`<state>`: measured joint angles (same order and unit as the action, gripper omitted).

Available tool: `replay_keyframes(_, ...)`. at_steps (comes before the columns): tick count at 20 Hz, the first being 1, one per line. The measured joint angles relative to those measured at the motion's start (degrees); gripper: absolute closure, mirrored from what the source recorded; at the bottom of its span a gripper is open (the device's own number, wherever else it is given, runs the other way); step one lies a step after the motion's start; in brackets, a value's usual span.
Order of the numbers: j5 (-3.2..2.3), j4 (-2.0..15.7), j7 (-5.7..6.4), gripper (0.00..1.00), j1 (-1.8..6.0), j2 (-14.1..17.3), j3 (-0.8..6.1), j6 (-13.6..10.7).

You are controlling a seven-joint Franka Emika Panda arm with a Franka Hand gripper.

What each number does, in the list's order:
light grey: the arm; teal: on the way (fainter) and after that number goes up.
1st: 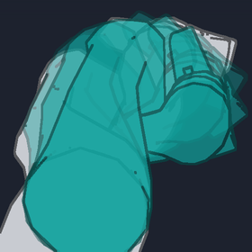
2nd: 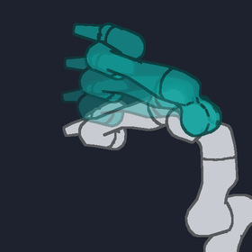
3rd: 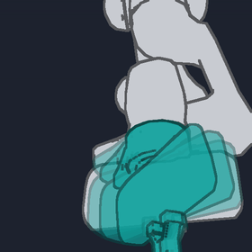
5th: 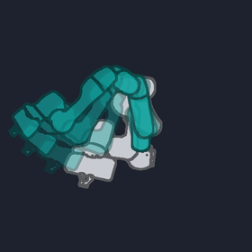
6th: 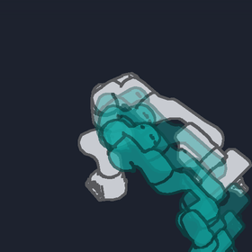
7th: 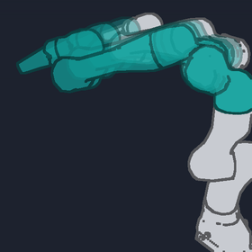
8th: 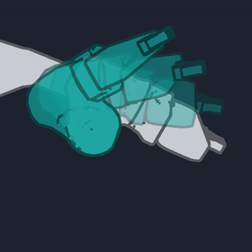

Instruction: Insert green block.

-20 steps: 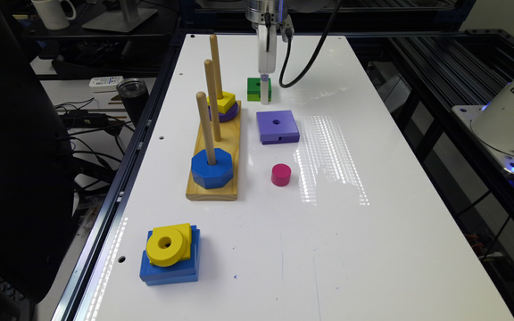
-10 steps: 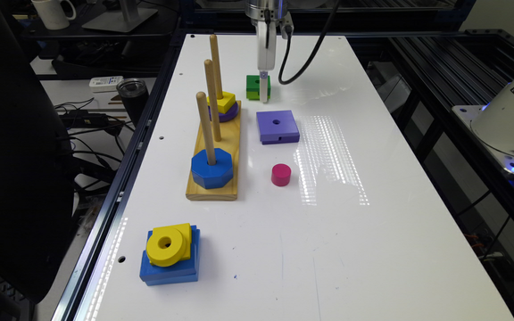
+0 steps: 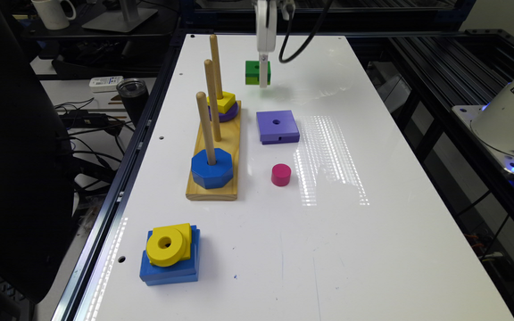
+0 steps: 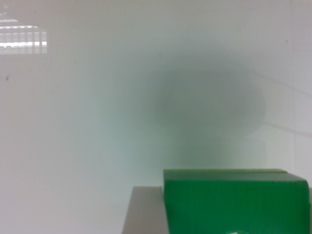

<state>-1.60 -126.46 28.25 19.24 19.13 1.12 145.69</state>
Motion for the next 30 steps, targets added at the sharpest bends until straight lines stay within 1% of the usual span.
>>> replay_keyframes(11, 0.08, -0.01, 0.0, 1.0, 0.0, -7.9, 0.14, -7.6)
replay_keyframes(20, 0.15, 0.12, 0.0, 1.0, 0.0, -14.0, 0.27, -13.0)
replay_keyframes(24, 0.17, 0.57, 0.0, 1.0, 0.0, -16.1, 0.31, -15.2)
replay_keyframes(30, 0.2, 1.78, 0.0, 1.0, 0.0, -17.9, 0.36, -17.9)
